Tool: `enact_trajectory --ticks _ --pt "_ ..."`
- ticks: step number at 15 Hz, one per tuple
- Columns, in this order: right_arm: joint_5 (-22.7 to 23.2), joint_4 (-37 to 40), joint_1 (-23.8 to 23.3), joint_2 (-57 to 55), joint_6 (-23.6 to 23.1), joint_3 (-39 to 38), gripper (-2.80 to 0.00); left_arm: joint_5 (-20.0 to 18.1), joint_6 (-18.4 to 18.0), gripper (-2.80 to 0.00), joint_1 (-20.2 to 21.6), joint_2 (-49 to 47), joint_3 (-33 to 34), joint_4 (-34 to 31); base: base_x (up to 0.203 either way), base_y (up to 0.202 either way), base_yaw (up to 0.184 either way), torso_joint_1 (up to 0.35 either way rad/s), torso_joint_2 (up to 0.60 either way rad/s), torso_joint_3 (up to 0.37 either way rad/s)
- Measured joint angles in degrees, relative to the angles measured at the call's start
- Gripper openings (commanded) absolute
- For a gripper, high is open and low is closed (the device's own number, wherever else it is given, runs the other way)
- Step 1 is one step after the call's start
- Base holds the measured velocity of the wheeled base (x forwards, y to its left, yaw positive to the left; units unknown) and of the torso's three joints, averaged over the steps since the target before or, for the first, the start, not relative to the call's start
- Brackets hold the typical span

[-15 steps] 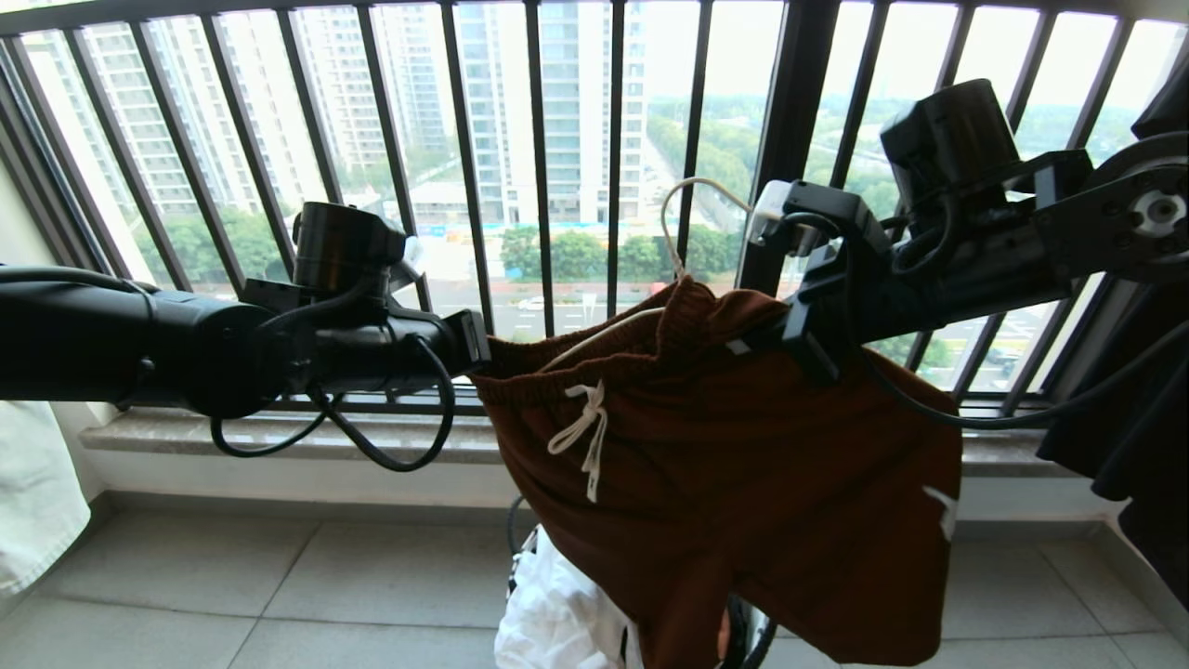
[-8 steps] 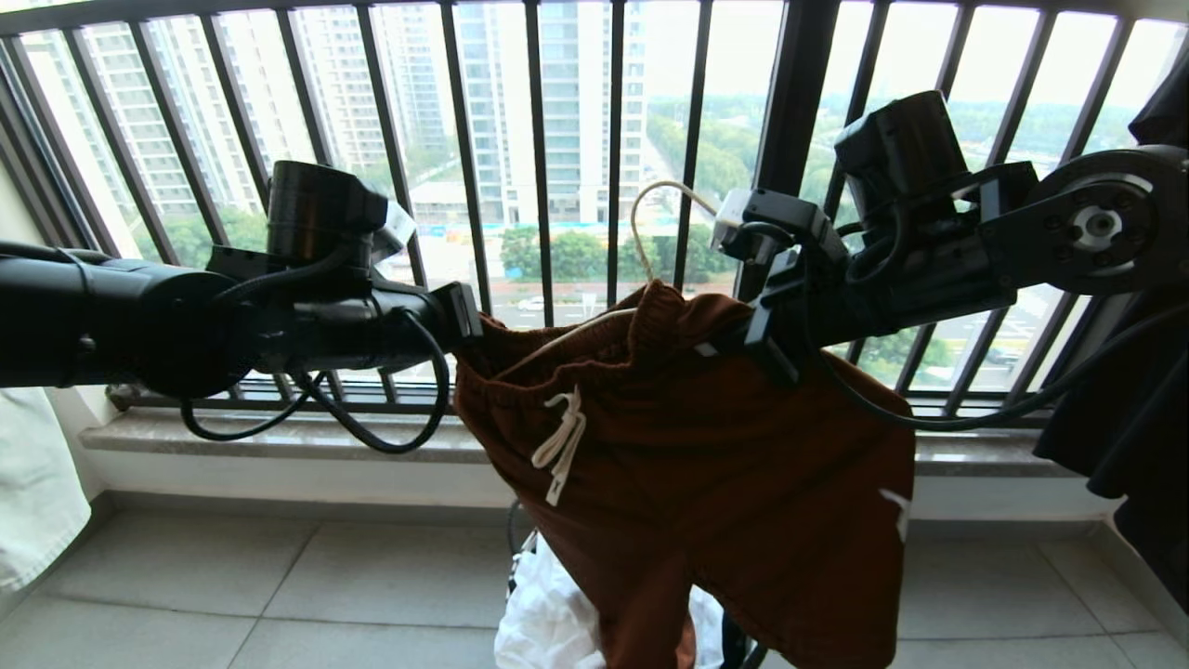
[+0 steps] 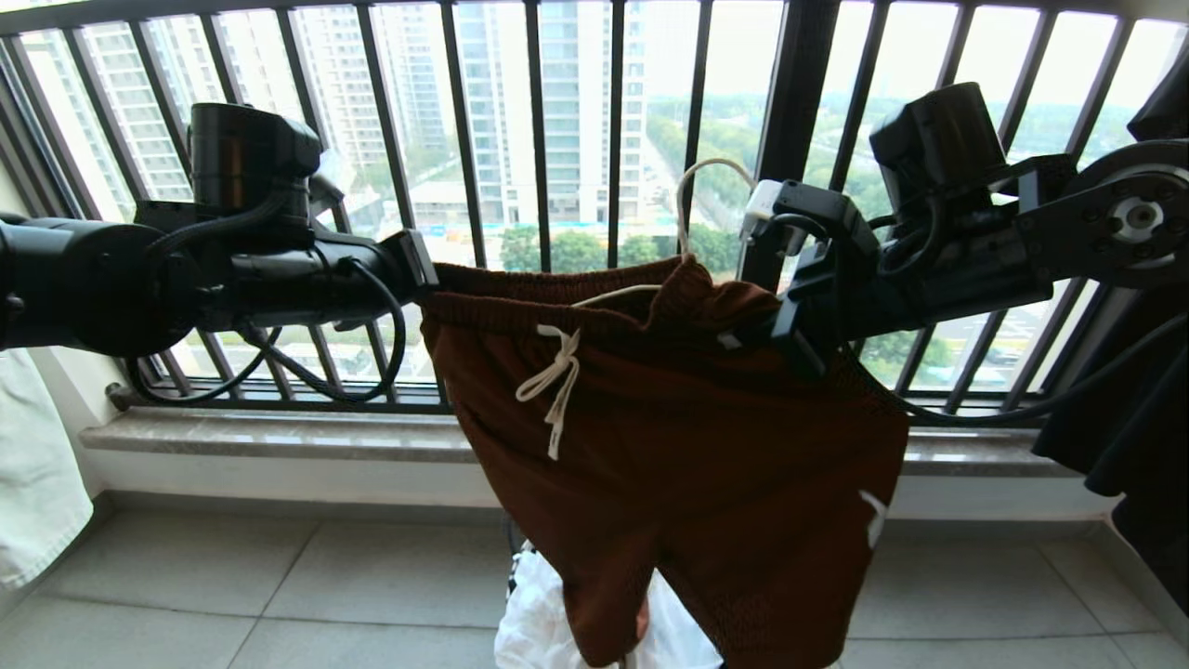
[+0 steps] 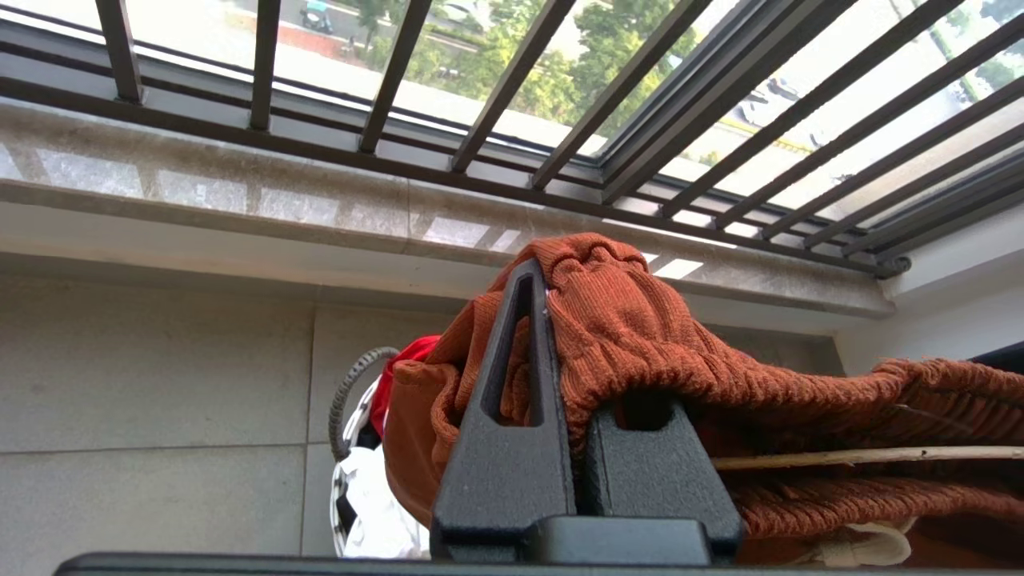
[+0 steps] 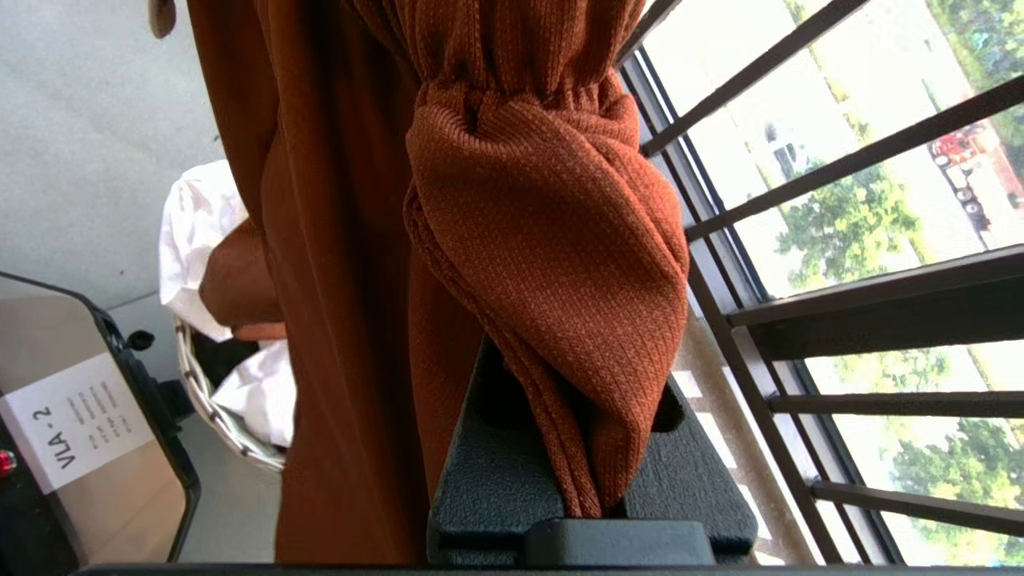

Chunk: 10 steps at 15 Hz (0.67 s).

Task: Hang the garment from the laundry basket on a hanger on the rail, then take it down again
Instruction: Hang the clothes on the clothes rack

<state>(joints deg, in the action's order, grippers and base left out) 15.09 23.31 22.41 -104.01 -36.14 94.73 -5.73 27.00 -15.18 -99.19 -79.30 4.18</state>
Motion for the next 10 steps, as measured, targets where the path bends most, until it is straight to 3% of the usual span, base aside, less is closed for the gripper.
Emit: enact_trajectory --ticks 5,8,10 --pt "-0.72 -0.03 -0.34 -1.32 -0.68 1.63 -2.8 0.04 -0.3 -2.8 0.29 -1.6 -12.1 -6.51 0.0 0.0 0.0 0.0 0.0 0.0" --pt "-1.26 0.32 -0.26 -2.49 -1.06 2.69 -2.8 0.52 -3.26 -2.8 0.81 -3.62 -19.0 -12.9 0.0 0.0 0.0 0.0 0.0 0.0" --pt "-1.27 0.72 -0.26 -2.89 -1.1 2.85 -2.8 0.85 -4.39 -2.8 1.38 -4.38 -21.08 -13.27 0.0 0.0 0.0 0.0 0.0 0.0"
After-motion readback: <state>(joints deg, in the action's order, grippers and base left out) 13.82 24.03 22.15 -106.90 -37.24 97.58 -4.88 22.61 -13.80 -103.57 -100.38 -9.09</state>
